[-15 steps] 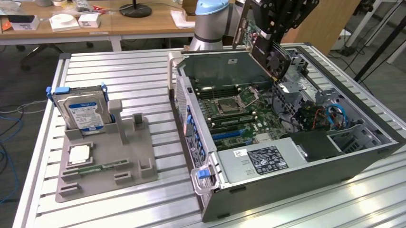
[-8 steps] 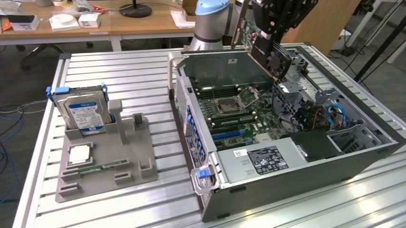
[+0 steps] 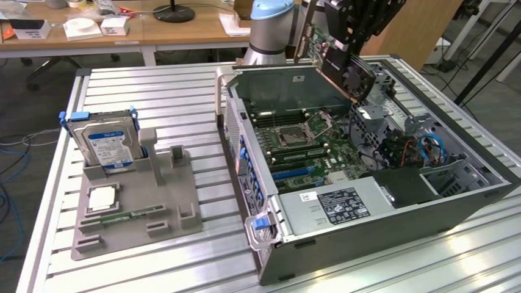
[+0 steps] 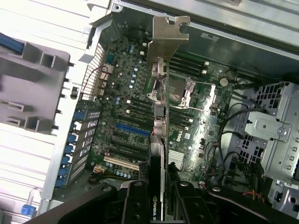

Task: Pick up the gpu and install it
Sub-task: 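Insert the gpu into the slot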

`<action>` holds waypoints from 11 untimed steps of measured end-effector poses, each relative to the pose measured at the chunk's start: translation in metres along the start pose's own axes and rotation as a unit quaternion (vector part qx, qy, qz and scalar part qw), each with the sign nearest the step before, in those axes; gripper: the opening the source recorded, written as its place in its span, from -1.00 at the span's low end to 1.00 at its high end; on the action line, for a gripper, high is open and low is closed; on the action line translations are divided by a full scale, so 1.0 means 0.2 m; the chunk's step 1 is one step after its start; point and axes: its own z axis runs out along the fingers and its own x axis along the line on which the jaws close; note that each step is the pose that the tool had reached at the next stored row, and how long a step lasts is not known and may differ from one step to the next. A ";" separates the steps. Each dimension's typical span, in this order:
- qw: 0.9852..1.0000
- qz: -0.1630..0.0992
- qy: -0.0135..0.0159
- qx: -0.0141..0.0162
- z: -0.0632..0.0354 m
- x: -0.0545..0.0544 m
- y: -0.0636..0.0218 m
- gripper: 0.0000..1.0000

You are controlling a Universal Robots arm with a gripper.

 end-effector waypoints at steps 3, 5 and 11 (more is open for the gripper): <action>1.000 -0.013 0.001 0.000 0.000 0.00 0.000 -0.47; 1.000 -0.020 0.001 0.000 0.000 0.00 0.000 -0.47; 0.999 -0.044 0.002 0.000 0.000 0.00 0.000 -0.47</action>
